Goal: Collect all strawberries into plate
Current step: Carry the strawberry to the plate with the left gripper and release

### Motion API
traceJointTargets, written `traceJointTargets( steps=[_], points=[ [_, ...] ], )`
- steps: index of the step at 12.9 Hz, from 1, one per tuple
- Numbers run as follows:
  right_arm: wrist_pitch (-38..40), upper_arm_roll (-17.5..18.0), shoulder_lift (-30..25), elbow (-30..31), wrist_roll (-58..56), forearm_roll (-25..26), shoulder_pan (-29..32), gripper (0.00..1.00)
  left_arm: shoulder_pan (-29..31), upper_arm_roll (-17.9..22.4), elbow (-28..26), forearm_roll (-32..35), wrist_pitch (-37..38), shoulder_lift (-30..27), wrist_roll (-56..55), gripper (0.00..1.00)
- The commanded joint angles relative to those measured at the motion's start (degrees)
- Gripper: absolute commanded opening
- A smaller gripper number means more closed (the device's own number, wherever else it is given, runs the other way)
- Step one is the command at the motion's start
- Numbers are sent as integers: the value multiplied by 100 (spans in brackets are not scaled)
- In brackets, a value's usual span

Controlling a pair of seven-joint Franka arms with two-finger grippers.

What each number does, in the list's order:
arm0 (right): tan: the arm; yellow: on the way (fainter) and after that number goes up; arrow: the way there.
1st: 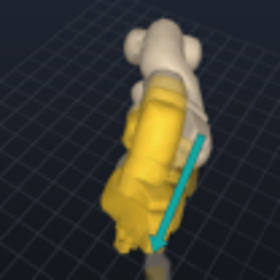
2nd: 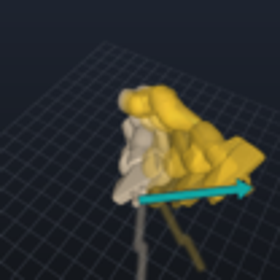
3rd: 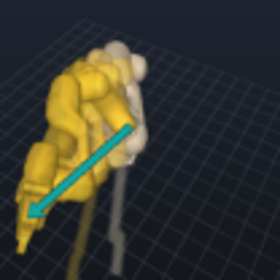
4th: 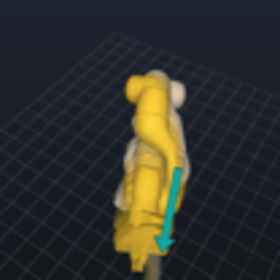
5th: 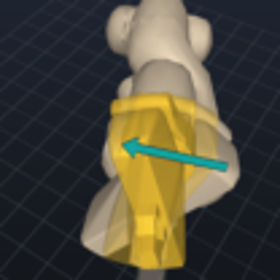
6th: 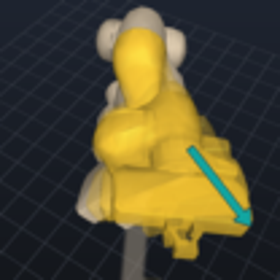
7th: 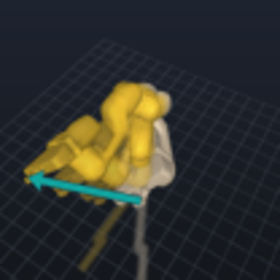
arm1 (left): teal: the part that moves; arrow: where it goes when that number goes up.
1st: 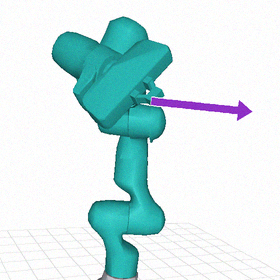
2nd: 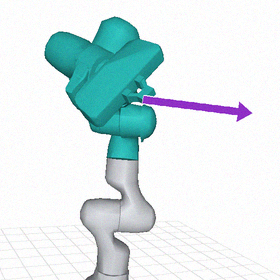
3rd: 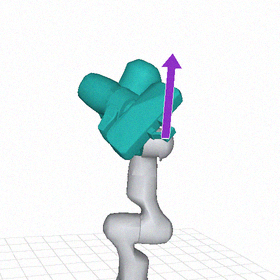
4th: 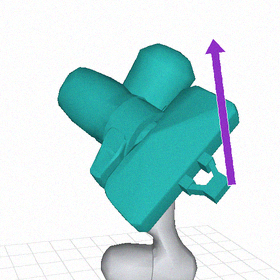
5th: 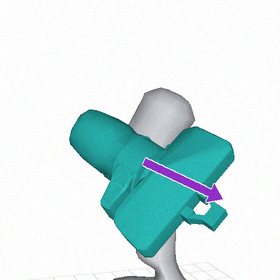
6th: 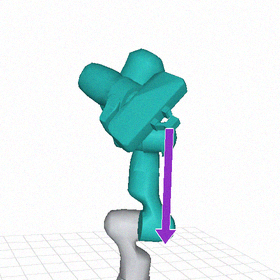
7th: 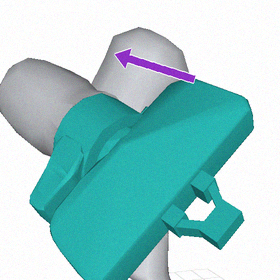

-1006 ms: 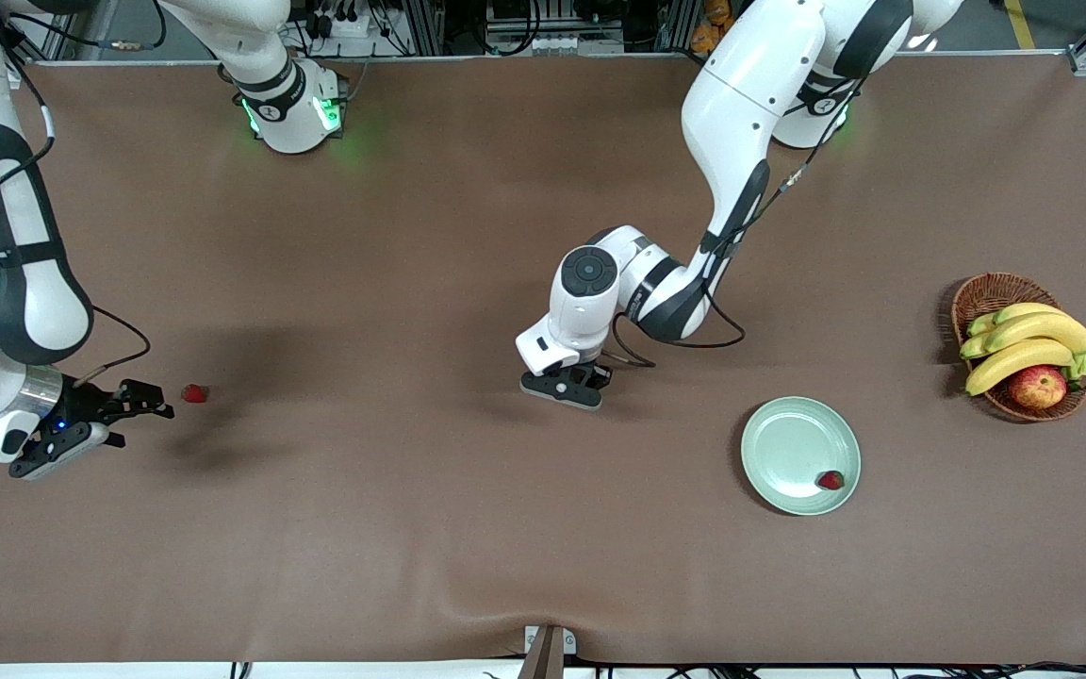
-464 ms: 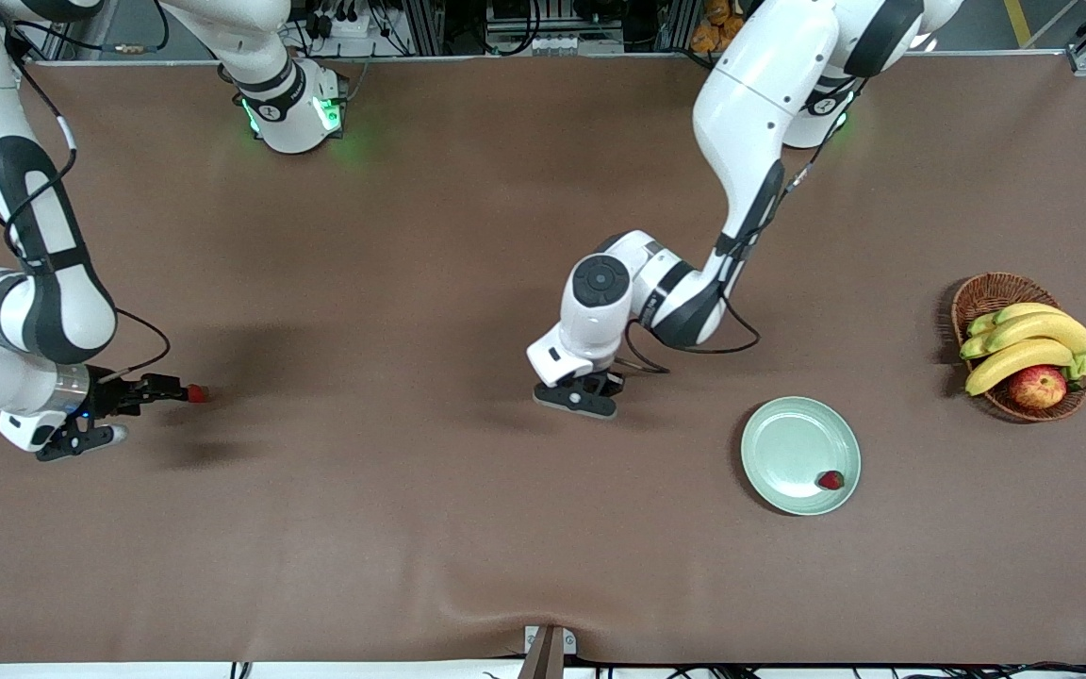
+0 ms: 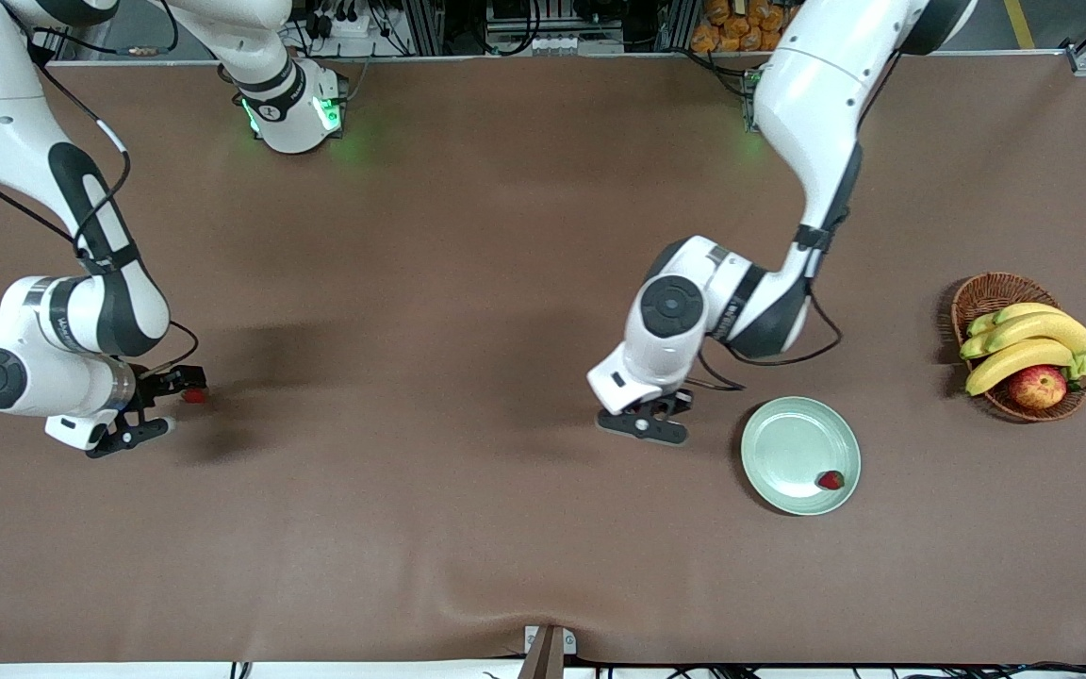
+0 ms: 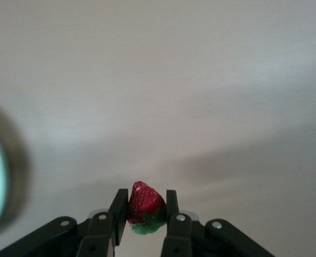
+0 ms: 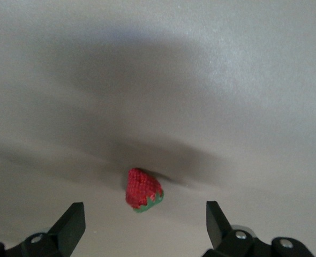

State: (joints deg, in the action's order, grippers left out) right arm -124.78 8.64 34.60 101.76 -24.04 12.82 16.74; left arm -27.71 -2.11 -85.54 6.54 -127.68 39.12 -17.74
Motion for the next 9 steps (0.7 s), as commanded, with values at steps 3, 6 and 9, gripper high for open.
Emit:
traceJointTargets(
  steps=[3, 6, 9],
  points=[
    [-433, -20, 135, 72, -829, 256, -65, 100, 1274, -106, -929, 67, 138, -871, 1744, 6],
    [-459, -20, 91, 273, -865, 290, -65, 100, 1689, -106, -903, 58, -88, -565, 2257, 7],
    [-512, -20, 47, 440, -866, 300, -48, 100, 1821, -97, -868, 75, -914, -90, 2398, 31]
  ],
)
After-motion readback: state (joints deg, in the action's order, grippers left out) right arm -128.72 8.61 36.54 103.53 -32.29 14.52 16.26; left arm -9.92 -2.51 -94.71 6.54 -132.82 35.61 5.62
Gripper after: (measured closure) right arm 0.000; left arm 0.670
